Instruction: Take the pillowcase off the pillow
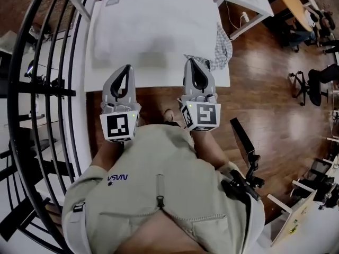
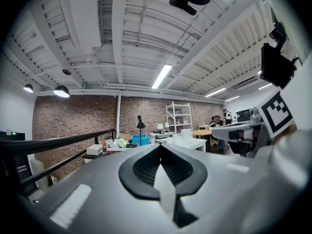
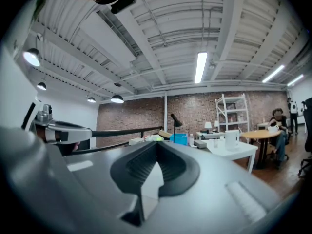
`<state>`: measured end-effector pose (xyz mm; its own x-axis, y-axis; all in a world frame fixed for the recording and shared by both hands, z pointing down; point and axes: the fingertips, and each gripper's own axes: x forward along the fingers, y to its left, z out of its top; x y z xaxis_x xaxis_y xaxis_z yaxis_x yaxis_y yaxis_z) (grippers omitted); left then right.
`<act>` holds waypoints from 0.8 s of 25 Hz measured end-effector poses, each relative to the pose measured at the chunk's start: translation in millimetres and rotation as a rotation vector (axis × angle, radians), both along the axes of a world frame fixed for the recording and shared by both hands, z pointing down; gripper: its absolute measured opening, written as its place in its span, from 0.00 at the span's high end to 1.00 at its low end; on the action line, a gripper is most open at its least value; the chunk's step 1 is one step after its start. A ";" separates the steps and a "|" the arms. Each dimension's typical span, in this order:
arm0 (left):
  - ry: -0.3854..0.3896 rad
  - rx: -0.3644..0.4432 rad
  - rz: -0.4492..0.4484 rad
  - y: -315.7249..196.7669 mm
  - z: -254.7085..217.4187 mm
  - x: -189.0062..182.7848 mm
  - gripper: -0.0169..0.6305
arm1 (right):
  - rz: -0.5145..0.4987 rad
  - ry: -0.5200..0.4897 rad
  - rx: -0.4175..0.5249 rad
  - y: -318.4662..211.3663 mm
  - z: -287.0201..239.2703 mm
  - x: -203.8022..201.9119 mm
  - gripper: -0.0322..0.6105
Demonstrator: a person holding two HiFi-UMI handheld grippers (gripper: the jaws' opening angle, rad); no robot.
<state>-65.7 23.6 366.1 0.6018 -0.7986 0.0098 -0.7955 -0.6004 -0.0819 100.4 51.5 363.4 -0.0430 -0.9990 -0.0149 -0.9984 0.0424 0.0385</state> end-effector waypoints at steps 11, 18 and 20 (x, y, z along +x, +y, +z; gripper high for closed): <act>-0.039 -0.034 -0.027 13.4 15.7 15.4 0.96 | -0.017 -0.018 0.009 14.5 -2.4 20.1 0.95; -0.029 -0.009 -0.063 9.0 13.2 9.4 0.96 | -0.036 -0.026 -0.016 13.3 7.7 15.4 0.95; -0.022 -0.007 -0.061 7.6 11.4 10.4 0.96 | -0.045 -0.028 -0.023 11.6 10.1 14.8 0.95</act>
